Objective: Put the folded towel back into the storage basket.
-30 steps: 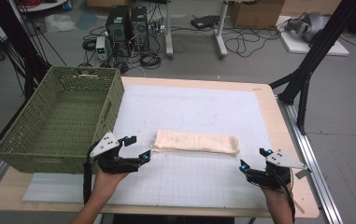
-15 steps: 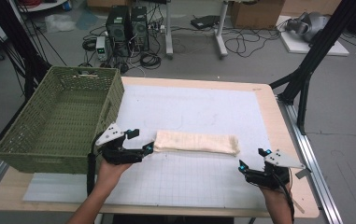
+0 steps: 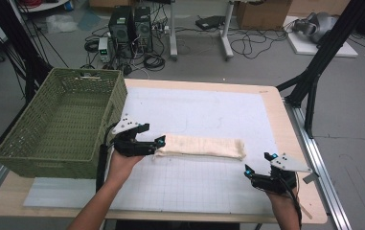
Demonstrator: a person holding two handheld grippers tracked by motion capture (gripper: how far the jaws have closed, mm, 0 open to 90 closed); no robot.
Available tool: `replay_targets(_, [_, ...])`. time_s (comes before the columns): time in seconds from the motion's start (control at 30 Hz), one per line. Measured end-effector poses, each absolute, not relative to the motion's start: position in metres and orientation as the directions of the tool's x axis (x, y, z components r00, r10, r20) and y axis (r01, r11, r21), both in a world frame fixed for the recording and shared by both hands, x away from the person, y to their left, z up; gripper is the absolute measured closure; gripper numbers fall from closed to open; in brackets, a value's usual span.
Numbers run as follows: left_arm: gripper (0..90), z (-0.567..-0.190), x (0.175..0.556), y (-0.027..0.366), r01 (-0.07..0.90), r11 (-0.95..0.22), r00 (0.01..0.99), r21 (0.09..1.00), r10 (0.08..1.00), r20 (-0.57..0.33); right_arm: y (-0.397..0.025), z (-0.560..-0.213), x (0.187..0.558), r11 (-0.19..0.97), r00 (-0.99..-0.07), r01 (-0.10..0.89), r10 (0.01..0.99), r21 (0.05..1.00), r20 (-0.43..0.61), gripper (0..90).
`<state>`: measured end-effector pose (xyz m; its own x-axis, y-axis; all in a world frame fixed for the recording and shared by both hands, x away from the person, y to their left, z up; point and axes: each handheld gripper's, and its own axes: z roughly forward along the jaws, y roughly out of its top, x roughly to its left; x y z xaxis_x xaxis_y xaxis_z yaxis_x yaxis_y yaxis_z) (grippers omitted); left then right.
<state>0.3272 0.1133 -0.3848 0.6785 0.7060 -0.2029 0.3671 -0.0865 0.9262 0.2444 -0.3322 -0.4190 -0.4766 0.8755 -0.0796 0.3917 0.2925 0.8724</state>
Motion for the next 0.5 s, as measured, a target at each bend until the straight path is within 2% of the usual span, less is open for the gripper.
replay_targets(0.13, [18.4, -0.387, 0.332, 0.111, 0.387, -0.108, 0.676, 0.916, 0.709, -0.202, -0.332, -0.418, 0.244, 0.288, -0.471, 0.39, 0.879, 0.874, -0.08, 15.1])
replay_targets(0.23, [18.5, -0.391, 0.336, 0.107, 0.394, -0.148, 0.663, 0.907, 0.729, -0.169, -0.332, -0.418, 0.244, 0.292, -0.473, 0.387, 0.877, 0.875, -0.084, 15.1])
replay_targets(0.5, [20.8, -0.405, 0.357, 0.096, 0.49, -0.132, 0.619, 0.862, 0.748, -0.238, -0.331, -0.418, 0.245, 0.296, -0.472, 0.391, 0.877, 0.871, -0.086, 15.1])
